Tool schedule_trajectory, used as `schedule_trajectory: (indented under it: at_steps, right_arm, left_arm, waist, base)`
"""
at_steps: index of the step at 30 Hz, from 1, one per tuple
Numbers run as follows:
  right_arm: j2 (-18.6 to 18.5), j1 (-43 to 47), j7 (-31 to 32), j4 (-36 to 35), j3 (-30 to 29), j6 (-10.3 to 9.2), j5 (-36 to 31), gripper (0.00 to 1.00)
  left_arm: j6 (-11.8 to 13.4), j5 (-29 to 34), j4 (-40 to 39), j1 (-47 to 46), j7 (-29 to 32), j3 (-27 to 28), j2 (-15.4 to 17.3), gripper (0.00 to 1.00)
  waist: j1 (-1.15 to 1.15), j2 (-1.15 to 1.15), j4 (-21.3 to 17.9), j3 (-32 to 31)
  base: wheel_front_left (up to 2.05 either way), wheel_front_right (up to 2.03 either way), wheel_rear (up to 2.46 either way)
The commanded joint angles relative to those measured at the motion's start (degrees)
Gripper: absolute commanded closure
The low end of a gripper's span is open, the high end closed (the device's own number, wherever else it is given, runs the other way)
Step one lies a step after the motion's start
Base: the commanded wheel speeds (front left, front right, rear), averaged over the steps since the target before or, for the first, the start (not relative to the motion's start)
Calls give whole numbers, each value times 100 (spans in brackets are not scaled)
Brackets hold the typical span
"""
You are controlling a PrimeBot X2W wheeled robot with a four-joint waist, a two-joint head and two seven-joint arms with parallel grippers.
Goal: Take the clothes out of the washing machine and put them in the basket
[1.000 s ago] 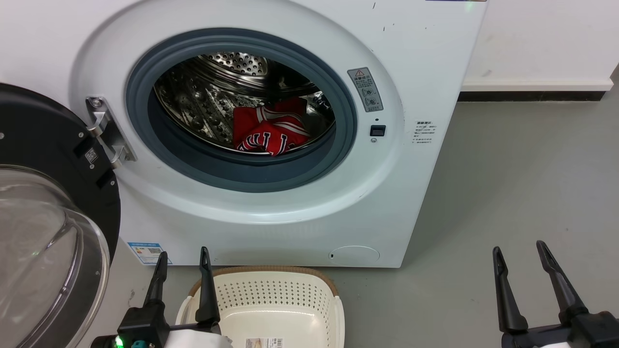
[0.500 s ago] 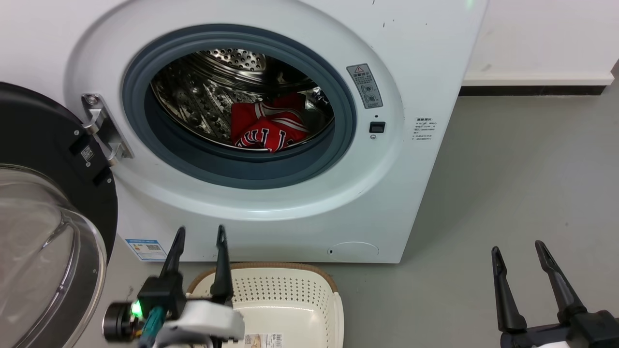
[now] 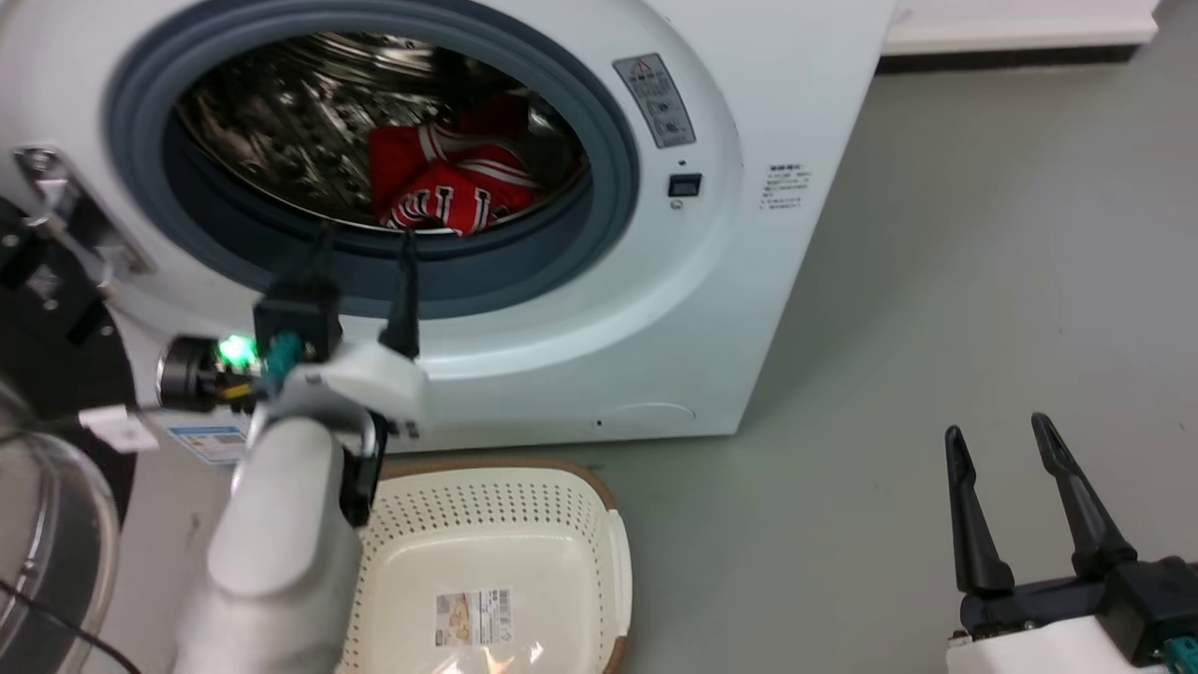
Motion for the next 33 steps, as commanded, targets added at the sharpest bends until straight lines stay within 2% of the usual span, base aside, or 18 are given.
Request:
schedule_trajectory:
  at_steps: [1, 9, 17, 22, 26, 33]
  right_arm:
    - [-8, -144, -12, -19, 29, -4, 37, 0]
    - [-6, -509, -12, -45, 102, -4, 155, 0]
    - [-4, -944, -12, -83, 171, -4, 336, 0]
    - [-2, -1234, -12, -107, 257, -4, 488, 0]
    - [-2, -1425, -12, -169, 319, -4, 600, 0]
    - [-3, -1601, -12, -248, 406, -4, 768, 0]
  left_arm:
    - [-52, 37, 309, -376, -16, 18, 84, 0]
    - [-243, 107, 1863, -1943, 85, -71, 445, 0]
    - [-432, 130, 3071, -3406, 915, -196, 815, 0]
    - [-536, 86, 3536, -4277, 1464, -315, 1171, 0]
    - [-566, -78, 3803, -4801, 2052, -397, 1279, 0]
    - [-574, -370, 3968, -5425, 2974, -871, 1458, 0]
  waist:
    - [0, 0, -249, 327]
    - [0, 0, -607, 970]
    - [0, 0, -938, 1728]
    - [0, 0, -1175, 2220]
    - [0, 0, -1302, 2561]
    - [0, 0, -1472, 3042]
  base:
    - [0, 0, 0]
    - [0, 0, 0]
    - [0, 0, 0]
    - [0, 0, 0]
    - [0, 0, 0]
    - [0, 0, 0]
